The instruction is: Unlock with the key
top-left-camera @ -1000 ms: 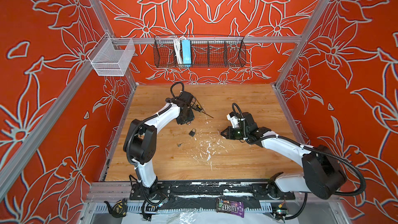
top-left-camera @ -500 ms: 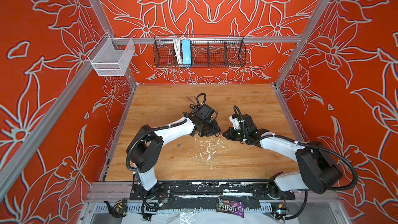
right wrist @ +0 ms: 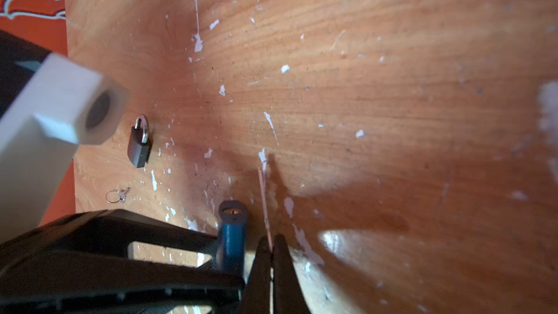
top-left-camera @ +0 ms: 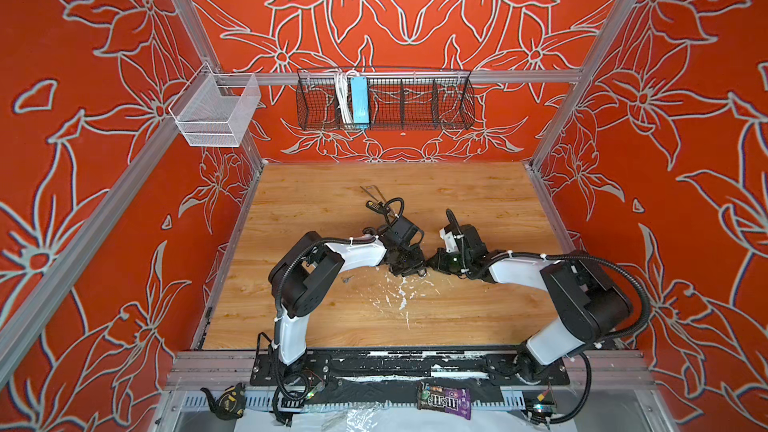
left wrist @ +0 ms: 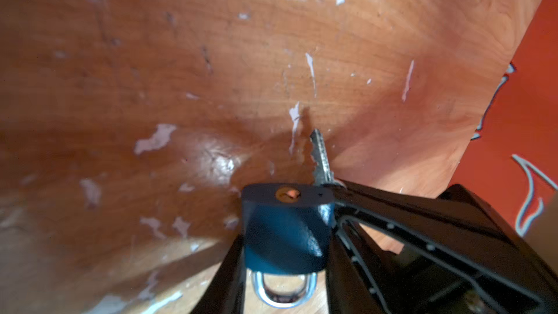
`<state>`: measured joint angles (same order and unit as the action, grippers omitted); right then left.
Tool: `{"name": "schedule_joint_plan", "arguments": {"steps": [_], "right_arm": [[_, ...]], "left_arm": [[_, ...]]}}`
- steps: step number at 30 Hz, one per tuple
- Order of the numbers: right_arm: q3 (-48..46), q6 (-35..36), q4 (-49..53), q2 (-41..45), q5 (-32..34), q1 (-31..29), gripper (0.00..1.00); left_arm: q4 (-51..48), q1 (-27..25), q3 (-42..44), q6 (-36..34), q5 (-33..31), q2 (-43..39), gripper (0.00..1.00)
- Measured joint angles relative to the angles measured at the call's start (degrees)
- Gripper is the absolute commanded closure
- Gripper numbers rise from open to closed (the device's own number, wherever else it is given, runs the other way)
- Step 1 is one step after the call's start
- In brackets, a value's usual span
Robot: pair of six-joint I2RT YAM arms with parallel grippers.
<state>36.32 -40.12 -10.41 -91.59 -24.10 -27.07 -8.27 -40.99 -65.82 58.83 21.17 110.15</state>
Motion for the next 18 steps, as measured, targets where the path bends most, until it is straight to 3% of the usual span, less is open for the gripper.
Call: {"name": "schedule_joint_plan", "arguments": {"steps": [4, 18], "right_arm": [[-0.63, -0.79, -1.84, -0.24, -0.24, -0.02, 1.0], [-1.95, -3.74, -4.68, 0.11, 0.28, -0.92, 1.0]], "left_arm": [[1.55, 0.02, 0.66, 0.79, 0.28, 0.07, 0.74], [7.61, 0.15, 3.43, 2.16, 1.16, -0.92, 0.34]]}}
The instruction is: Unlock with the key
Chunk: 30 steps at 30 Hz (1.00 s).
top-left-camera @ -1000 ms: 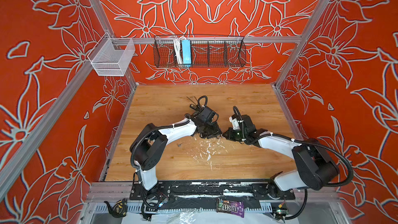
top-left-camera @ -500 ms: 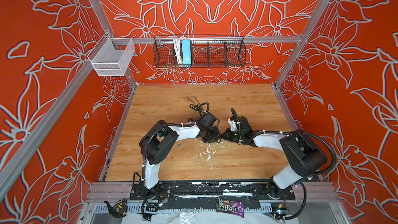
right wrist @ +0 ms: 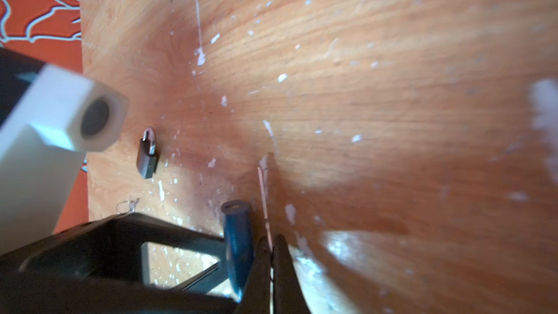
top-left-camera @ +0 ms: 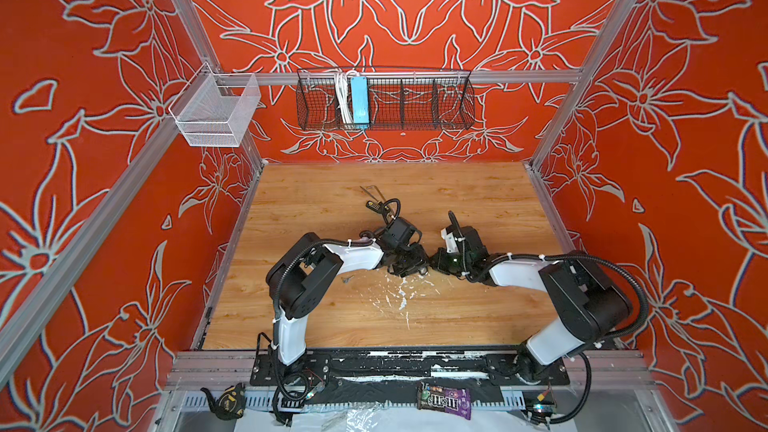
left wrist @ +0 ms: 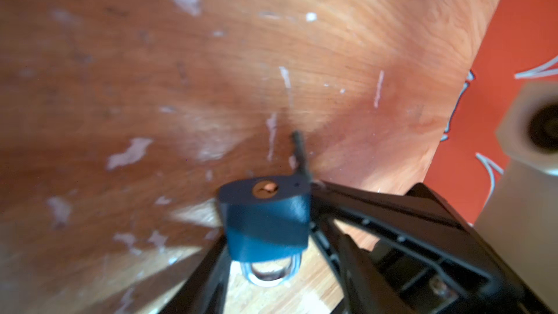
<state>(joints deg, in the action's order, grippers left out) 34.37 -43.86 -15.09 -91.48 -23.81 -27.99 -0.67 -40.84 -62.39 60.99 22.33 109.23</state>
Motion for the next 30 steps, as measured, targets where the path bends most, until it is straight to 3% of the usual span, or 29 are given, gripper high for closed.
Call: {"name": "schedule_joint_plan", "arguments": {"steps": [3, 9, 19, 24, 27, 30], "right_arm": [[-0.07, -0.37, -0.26, 0.44, -0.42, -0.63, 1.0], [-0.11, -0.66, -1.07, 1.62, -0.63, -1.36, 1.0], [-0.5, -1.57, -1.27, 1.62, -0.68, -4.31, 1.0], [-0.59, -1.84, -0.76, 1.62, -0.42, -5.11, 1.0], [-0.59, -1.81, 0.02, 2.14, 0.09, -5.42, 1.0], [-0.59, -1.6, 1.14, 3.48, 0.17, -5.53, 1.0]], "left_arm": [[1.2, -0.15, 1.27, 0.24, 0.44, -0.9, 0.3], [2.97, -0.11, 3.15, 0.42, 0.28, -1.95, 0.31], [7.67, -0.02, 8.66, 3.45, 0.94, -5.09, 0.51], [9.14, 0.07, 10.38, 4.2, 1.44, -5.84, 0.51], [9.18, 0.07, 10.88, 4.55, 1.7, -6.23, 0.43], [9.99, 0.07, 12.33, 5.05, 1.92, -7.5, 0.43]]}}
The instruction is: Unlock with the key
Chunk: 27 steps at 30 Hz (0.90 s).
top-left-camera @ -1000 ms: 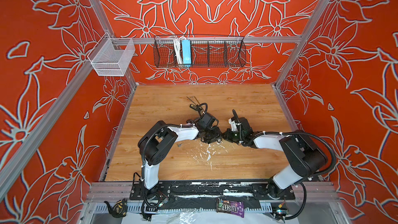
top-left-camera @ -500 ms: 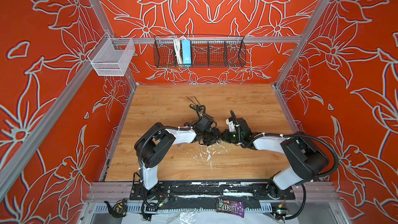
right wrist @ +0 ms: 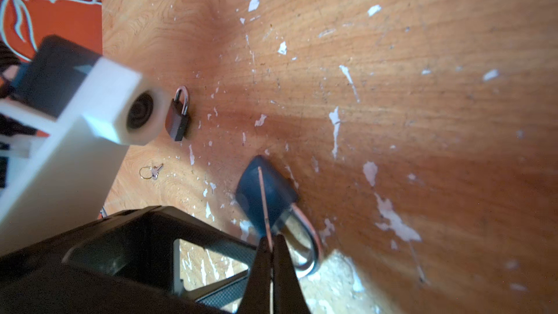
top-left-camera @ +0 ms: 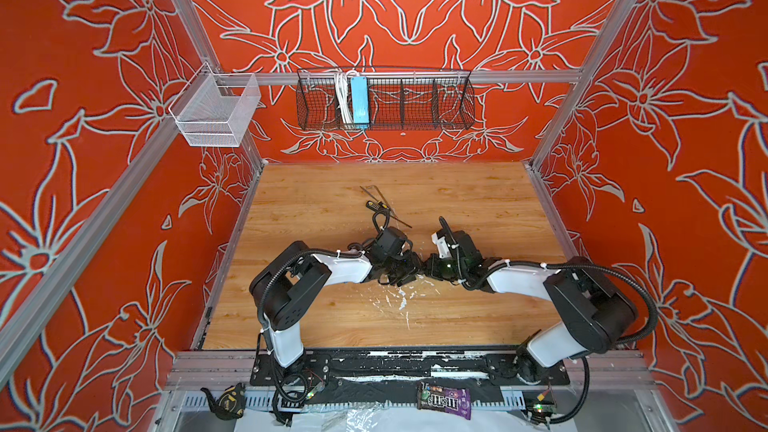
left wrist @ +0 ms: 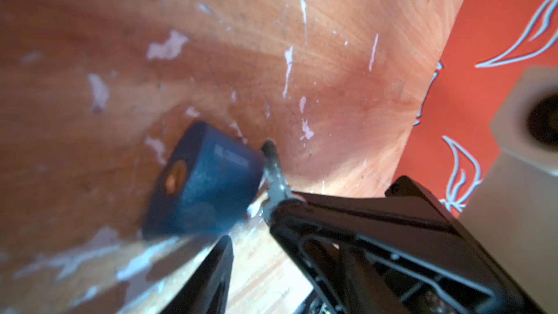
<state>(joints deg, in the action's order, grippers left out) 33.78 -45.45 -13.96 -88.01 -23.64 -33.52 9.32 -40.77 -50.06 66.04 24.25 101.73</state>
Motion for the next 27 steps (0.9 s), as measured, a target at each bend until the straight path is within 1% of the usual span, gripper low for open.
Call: {"name": "schedule_joint_plan", "arguments": {"steps": [2, 4, 7, 10, 14, 16, 17, 20, 23, 27], "right_arm": [[0.0, 0.17, 0.87, 0.85, -0.02, -0.09, 1.0], [0.0, 0.35, 1.95, 1.88, -0.07, -0.04, 1.0], [0.0, 1.07, 4.07, 4.35, -0.02, 0.85, 1.0], [0.0, 2.01, 6.93, 7.65, 0.46, 1.84, 1.0], [-0.61, 3.23, 10.8, 12.15, 0.44, 3.82, 1.0], [-1.33, 3.72, 13.35, 14.58, 0.37, 5.35, 1.0], [-1.77, 4.09, 14.64, 15.93, 0.33, 6.19, 1.0], [-2.99, 5.01, 18.51, 19.98, 0.22, 8.13, 1.0], [-3.54, 5.84, 22.08, 23.56, 0.09, 9.68, 1.0], [-4.44, 6.14, 25.33, 27.76, -0.9, 11.56, 1.0]], "left_arm": [[0.35, 0.02, 1.31, 0.26, -0.09, -1.46, 0.42], [-0.11, 0.15, 2.43, 0.22, -0.31, -3.21, 0.39], [-4.39, 0.52, 2.16, -1.62, -2.21, -6.08, 0.35], [-11.02, 1.2, -0.98, -5.84, -4.63, -8.07, 0.32], [-16.76, 3.41, -6.32, -13.33, -6.38, -8.31, 0.3], [-19.52, 4.55, -9.44, -17.59, -7.65, -7.15, 0.29], [-20.94, 5.01, -11.47, -20.15, -7.98, -5.88, 0.26], [-24.24, 5.42, -17.59, -26.51, -8.33, -0.9, 0.25], [-26.51, 5.27, -21.75, -31.54, -8.55, 3.34, 0.25], [-30.21, 4.96, -26.49, -36.3, -8.57, 8.46, 0.24]]}}
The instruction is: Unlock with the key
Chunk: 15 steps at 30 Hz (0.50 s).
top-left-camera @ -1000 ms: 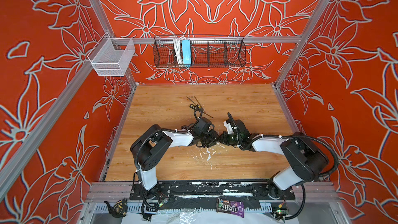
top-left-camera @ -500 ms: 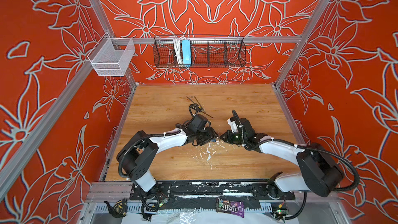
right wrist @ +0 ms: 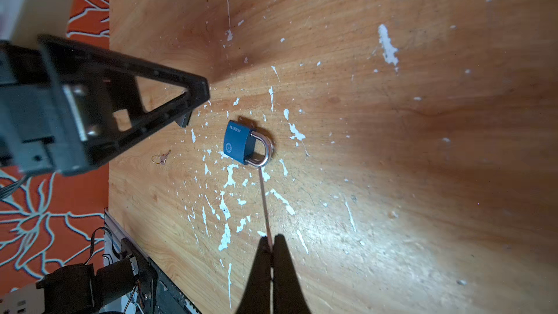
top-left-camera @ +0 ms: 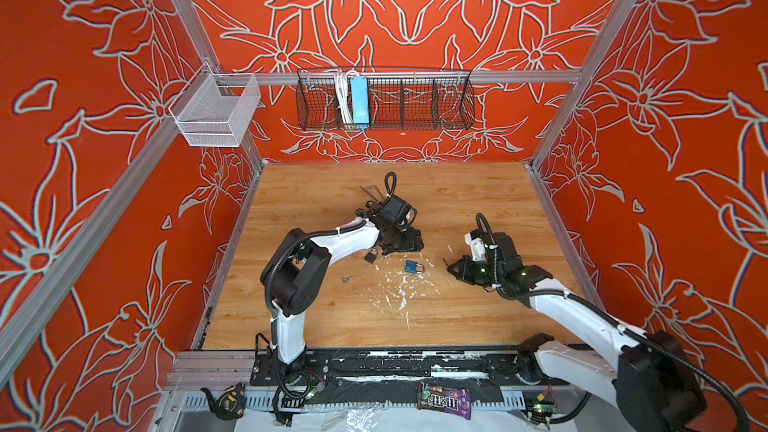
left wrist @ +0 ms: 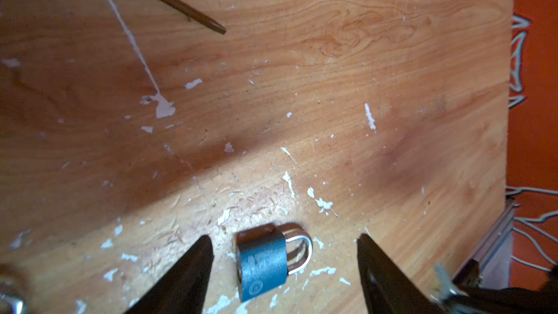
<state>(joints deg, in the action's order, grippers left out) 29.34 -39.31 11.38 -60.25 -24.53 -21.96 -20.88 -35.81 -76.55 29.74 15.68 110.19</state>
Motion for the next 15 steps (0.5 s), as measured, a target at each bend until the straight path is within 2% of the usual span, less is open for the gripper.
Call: {"name": "schedule_joint_plan", "arguments": {"steps": [7, 15], "right_arm": [[-0.39, 0.57, 3.21, 2.78, -1.2, 2.14, 1.0], [-0.66, 1.44, 3.61, 2.78, -2.16, 3.13, 1.0]], "left_arm": [[-3.89, -1.84, -2.89, -4.85, -0.66, 5.16, 0.23], [-4.7, -3.78, -4.24, -7.1, -1.66, 5.99, 0.23]]}}
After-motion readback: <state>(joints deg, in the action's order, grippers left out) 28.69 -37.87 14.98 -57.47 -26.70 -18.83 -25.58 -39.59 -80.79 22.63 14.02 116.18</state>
